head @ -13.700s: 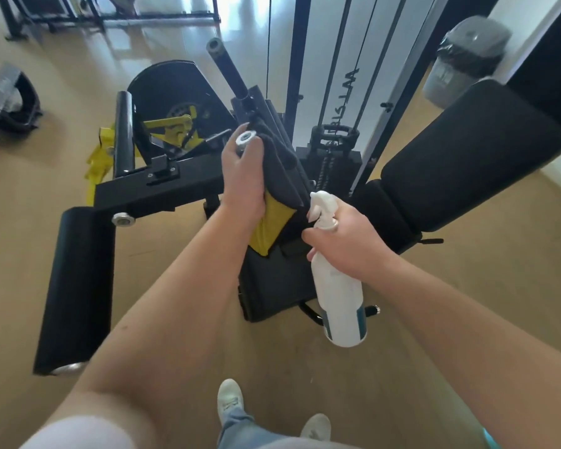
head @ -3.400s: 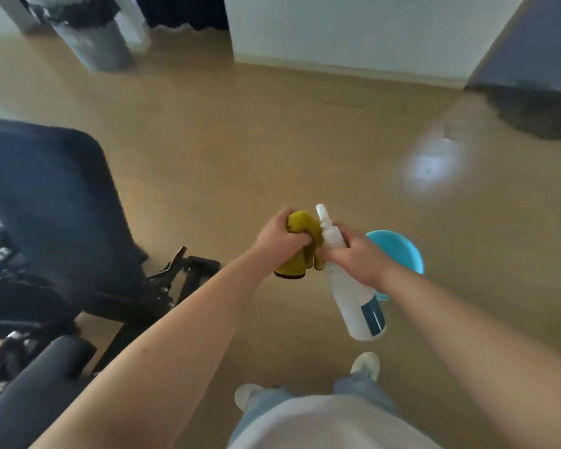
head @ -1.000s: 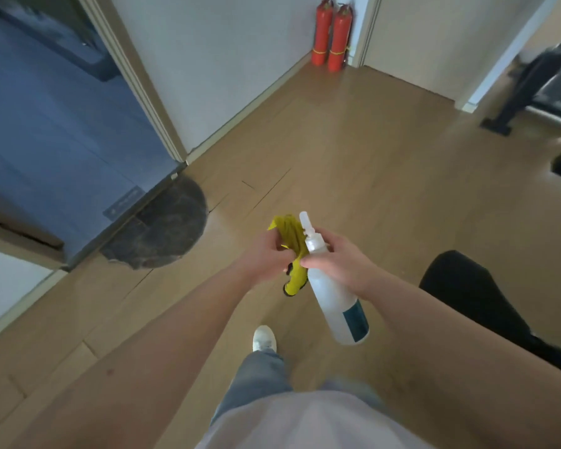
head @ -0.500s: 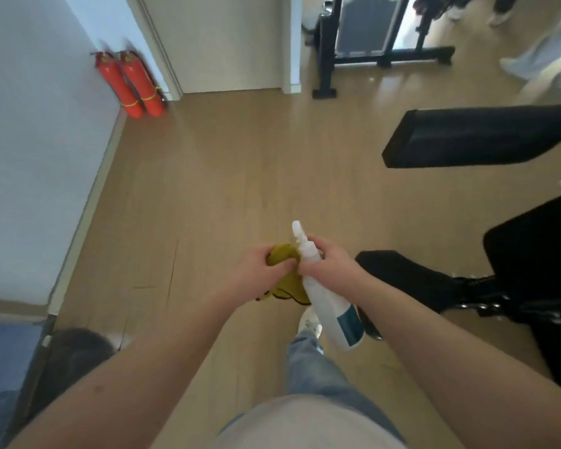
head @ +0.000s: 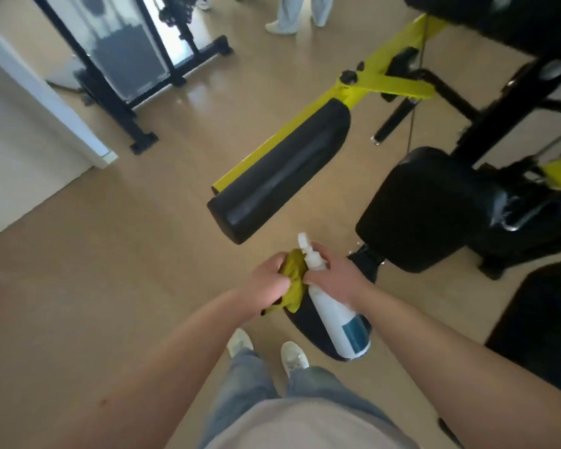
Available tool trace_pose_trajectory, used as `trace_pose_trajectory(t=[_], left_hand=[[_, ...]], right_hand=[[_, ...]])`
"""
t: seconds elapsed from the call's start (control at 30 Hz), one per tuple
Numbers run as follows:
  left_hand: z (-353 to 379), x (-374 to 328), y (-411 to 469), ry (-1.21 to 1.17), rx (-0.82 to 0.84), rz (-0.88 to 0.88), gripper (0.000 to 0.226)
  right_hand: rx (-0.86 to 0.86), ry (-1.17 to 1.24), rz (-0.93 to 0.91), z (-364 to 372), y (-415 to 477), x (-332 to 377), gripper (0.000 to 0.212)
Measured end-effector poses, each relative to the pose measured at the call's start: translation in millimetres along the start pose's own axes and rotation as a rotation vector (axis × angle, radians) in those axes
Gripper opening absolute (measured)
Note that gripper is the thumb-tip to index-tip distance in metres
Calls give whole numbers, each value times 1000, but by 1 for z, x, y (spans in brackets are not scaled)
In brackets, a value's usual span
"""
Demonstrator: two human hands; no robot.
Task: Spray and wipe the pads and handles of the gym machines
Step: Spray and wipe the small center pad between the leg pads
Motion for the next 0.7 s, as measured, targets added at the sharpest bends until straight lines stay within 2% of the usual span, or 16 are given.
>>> trace_pose_trajectory(t=[0.17,0.33,0.5,0.57,0.63,0.7], left_hand=[[30,-48,40,70,242,44,60],[57,-80,60,-63,401,-4,58],[70,-94,67,-205,478,-6,42],[70,-91,72,-261,467,-9,34],[68,-89,78,-323,443,-21,25],[64,-89,78,-344,427,-19,26]], right_hand=[[-275,105,149,-40,-14,-30,70],[-437,168,248,-55,-41,-37,65],[-716,256,335,-57,-60,-31,69],[-773,281,336,-57,-62,-26,60],[-803,287,338,-58,-61,-22,41],[-819,269,338,-58,-61,-20,24]])
Point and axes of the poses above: each hand's wrist, its own y-axis towards the middle knuckle, its own z-axis out of the palm, x = y × z, the point moved 5 cm from there along y, towards the middle knuckle, and after that the axes turned 8 degrees about -y, right-handed, at the moved point
